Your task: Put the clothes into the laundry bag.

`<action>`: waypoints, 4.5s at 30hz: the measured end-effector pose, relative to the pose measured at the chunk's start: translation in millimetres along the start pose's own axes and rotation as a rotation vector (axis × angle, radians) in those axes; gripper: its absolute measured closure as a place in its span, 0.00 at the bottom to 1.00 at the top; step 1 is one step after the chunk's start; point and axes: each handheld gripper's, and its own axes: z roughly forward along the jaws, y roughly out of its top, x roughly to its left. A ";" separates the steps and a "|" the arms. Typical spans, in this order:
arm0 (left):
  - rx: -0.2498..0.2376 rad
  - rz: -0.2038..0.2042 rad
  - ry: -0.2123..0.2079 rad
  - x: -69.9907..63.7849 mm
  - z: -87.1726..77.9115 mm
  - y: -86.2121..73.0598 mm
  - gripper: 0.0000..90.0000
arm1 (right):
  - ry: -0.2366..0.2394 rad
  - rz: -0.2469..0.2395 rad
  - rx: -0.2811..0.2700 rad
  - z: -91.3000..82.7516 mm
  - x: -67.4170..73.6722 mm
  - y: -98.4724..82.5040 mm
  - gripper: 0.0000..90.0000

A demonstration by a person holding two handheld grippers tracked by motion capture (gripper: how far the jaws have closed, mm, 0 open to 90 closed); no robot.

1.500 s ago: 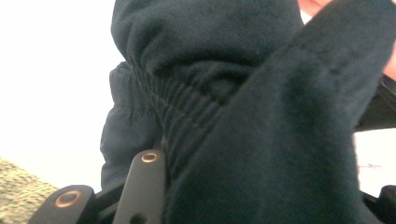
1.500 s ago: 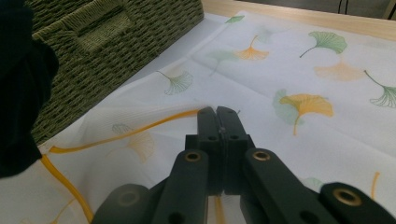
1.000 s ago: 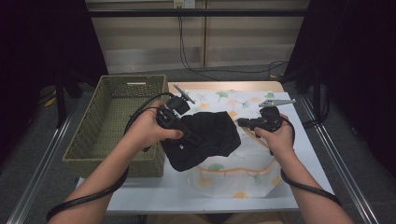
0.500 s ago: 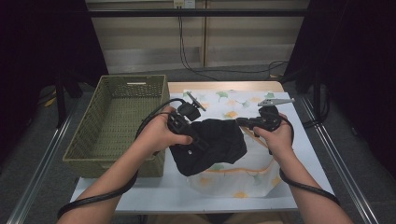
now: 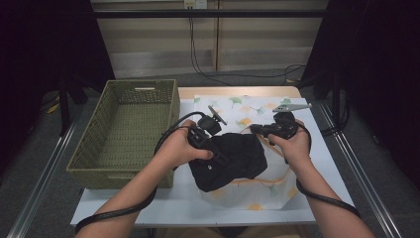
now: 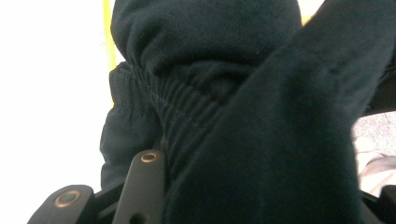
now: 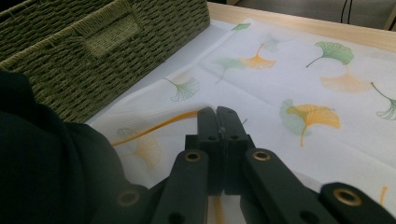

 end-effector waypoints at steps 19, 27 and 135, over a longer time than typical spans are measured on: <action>-0.007 -0.035 0.011 4.7 24.3 0.6 0.70 | -0.004 -0.005 -0.002 0.1 1.7 0.3 1.00; 0.004 -0.038 0.017 4.6 31.0 -0.4 0.70 | 0.000 -0.008 -0.005 0.8 2.9 1.8 1.00; -0.152 -0.266 0.186 16.8 60.4 1.5 0.69 | 0.016 -0.002 -0.024 -3.7 7.9 5.3 1.00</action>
